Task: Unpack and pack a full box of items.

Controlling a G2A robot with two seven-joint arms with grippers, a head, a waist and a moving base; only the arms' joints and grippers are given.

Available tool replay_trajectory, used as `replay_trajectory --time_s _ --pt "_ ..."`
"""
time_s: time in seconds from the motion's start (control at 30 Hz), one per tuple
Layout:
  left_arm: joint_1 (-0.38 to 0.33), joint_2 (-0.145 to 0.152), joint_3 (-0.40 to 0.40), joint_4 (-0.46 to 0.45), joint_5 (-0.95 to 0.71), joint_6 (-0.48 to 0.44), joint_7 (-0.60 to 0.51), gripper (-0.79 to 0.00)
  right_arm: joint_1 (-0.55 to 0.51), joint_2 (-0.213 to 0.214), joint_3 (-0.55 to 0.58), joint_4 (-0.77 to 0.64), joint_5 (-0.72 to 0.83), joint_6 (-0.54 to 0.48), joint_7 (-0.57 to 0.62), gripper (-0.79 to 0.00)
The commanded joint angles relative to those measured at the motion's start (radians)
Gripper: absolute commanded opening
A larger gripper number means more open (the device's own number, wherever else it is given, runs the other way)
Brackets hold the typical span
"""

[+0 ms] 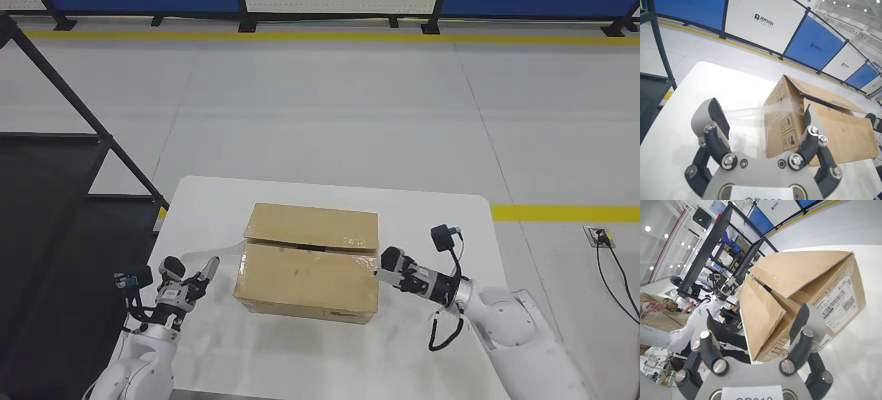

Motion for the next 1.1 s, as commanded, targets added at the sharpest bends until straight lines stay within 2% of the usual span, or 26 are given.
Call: replay_trajectory --time_s 0.0,0.2,0.3,0.37,0.57,0.73,0.93,1.07 --pt "-0.002 -0.001 0.001 0.001 -0.006 -0.001 0.002 0.0 0.011 -0.001 -0.013 0.004 0.02 -0.002 0.018 0.0" --pt "-0.003 -0.004 0.003 0.002 -0.018 -0.002 0.008 0.0 0.037 0.003 -0.034 0.022 0.184 -0.078 0.125 0.0" --pt "-0.001 -0.005 0.005 -0.001 -0.025 0.0 0.01 0.0 0.033 0.013 -0.026 0.014 0.297 -0.142 0.21 0.0" --pt "0.002 -0.007 0.006 -0.008 -0.029 0.004 0.014 0.0 0.024 0.023 -0.028 -0.019 0.363 -0.148 0.241 0.0" --pt "0.017 -0.007 0.002 -0.043 -0.052 -0.022 -0.004 0.0 -0.035 0.087 -0.071 -0.17 0.312 -0.157 0.233 0.0" --pt "0.047 0.001 -0.026 -0.065 0.005 -0.118 -0.015 0.0 -0.054 0.153 -0.153 -0.212 0.194 -0.177 0.212 0.0" --pt "0.1 0.025 -0.084 -0.092 0.096 -0.371 -0.101 0.0 -0.034 0.221 -0.26 -0.208 0.136 -0.234 0.155 0.0" --pt "0.123 0.04 -0.11 -0.087 0.17 -0.496 -0.171 0.0 -0.008 0.259 -0.323 -0.185 0.126 -0.28 0.109 0.0"
